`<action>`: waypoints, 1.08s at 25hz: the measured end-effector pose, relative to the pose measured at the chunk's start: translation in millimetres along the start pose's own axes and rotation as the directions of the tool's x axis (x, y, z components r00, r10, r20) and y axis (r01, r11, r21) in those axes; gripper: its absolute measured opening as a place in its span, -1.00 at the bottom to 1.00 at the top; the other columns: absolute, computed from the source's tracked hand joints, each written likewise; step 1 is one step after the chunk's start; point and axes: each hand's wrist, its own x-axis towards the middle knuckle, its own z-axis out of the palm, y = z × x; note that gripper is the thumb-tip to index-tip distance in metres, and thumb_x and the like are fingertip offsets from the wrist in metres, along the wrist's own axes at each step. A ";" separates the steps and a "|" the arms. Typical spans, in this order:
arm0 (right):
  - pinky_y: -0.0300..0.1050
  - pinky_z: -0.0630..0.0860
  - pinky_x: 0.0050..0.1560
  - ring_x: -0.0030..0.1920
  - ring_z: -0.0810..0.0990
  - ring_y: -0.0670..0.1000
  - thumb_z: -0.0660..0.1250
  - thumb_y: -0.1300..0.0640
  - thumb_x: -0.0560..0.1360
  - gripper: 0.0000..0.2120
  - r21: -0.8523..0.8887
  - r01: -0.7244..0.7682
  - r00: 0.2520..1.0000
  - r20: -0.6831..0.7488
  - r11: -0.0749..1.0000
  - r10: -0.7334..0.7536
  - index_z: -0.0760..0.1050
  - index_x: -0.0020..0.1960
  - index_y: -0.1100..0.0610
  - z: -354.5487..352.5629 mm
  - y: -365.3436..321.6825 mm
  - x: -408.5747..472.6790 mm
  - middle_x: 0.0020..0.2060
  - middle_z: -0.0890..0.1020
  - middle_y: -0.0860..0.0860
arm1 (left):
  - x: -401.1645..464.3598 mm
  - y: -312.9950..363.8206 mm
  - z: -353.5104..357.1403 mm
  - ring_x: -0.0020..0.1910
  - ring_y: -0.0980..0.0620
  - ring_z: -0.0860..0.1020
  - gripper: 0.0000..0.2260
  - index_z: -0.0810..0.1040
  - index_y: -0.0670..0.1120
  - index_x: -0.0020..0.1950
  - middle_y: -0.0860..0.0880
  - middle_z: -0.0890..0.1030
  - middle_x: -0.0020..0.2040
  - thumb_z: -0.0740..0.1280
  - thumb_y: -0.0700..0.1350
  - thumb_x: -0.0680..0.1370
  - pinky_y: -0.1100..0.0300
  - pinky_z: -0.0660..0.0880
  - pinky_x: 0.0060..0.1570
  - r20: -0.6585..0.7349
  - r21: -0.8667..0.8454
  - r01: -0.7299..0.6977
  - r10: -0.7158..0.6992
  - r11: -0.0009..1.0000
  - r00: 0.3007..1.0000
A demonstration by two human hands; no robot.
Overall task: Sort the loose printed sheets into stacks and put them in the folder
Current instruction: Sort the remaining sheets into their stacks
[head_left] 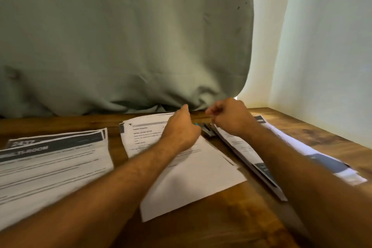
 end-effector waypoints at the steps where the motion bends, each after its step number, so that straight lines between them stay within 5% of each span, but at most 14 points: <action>1: -0.34 0.49 -0.13 -0.12 0.61 -0.08 0.44 0.23 0.38 -0.78 0.013 0.027 0.999 0.024 1.000 -0.027 0.68 -0.05 -0.03 10.3 -18.8 3.5 -0.17 0.68 -0.09 | 1.4 -18.0 -19.9 0.50 -0.09 0.35 -0.38 0.18 -0.08 0.61 -0.09 0.33 0.56 0.32 -0.20 0.58 0.11 0.29 0.43 0.011 0.022 0.013 -0.013 1.000 1.000; 7: -0.26 0.51 0.03 -0.07 0.64 -0.08 0.47 0.22 0.42 -0.76 0.135 0.161 0.977 0.117 0.978 -0.177 0.68 0.03 -0.02 67.1 -117.9 17.4 -0.13 0.70 -0.06 | -1.7 -109.8 -137.6 0.39 0.00 0.49 -0.48 0.40 -0.12 0.51 -0.08 0.52 0.42 0.29 -0.40 0.56 0.03 0.36 0.47 -0.020 -0.057 0.102 -0.103 0.993 0.994; 11: -0.19 0.55 0.05 -0.07 0.64 -0.06 0.44 0.25 0.43 -0.75 0.189 0.188 0.954 0.198 0.964 -0.225 0.67 0.03 -0.03 104.3 -172.1 18.1 -0.11 0.68 -0.05 | -15.5 -164.3 -203.1 0.17 0.06 0.62 -0.61 0.59 -0.06 0.34 0.01 0.69 0.14 0.43 -0.32 0.53 0.11 0.44 0.36 -0.014 0.106 0.159 -0.159 0.982 0.987; 16: -0.10 0.60 0.00 -0.05 0.61 -0.02 0.44 0.25 0.45 -0.79 0.222 0.113 0.910 0.368 0.968 -0.191 0.64 -0.02 -0.04 152.5 -212.7 4.4 -0.11 0.64 -0.05 | -35.5 -214.0 -212.7 0.15 0.03 0.60 -0.55 0.59 0.08 0.33 0.04 0.67 0.21 0.50 0.14 0.47 0.17 0.48 0.19 -0.031 0.458 0.134 -0.135 0.879 0.990; 20: -0.26 0.42 -0.25 -0.05 0.53 -0.05 0.53 0.08 0.40 -0.61 0.150 0.087 0.887 0.439 0.985 -0.145 0.53 0.19 -0.06 182.8 -215.9 -16.3 -0.04 0.55 -0.08 | -40.1 -234.7 -210.6 0.37 -0.08 0.44 -0.20 0.41 0.13 0.48 0.04 0.56 0.37 0.32 0.50 0.33 -0.03 0.24 0.44 0.024 0.573 0.134 -0.180 0.809 0.983; 24: -0.15 0.52 -0.03 0.06 0.57 0.00 0.48 -0.01 0.45 -0.50 0.096 0.123 0.891 0.427 0.988 -0.153 0.43 0.35 -0.06 186.6 -213.9 -32.2 0.15 0.59 -0.03 | -40.6 -236.5 -214.9 0.48 -0.06 0.34 0.01 0.22 0.14 0.58 0.04 0.44 0.48 0.39 0.50 0.21 -0.01 0.22 0.47 0.072 0.493 0.231 -0.305 0.839 0.950; 27: -0.04 0.53 0.14 0.20 0.54 0.07 0.48 -0.01 0.45 -0.45 0.056 0.165 0.910 0.375 0.985 -0.174 0.38 0.39 -0.06 183.3 -216.2 -38.2 0.28 0.50 0.00 | -41.7 -234.6 -216.5 0.23 0.06 0.51 -0.11 0.34 0.16 0.51 0.09 0.55 0.31 0.57 0.33 0.24 0.12 0.46 0.21 0.053 0.402 0.199 -0.239 0.894 0.970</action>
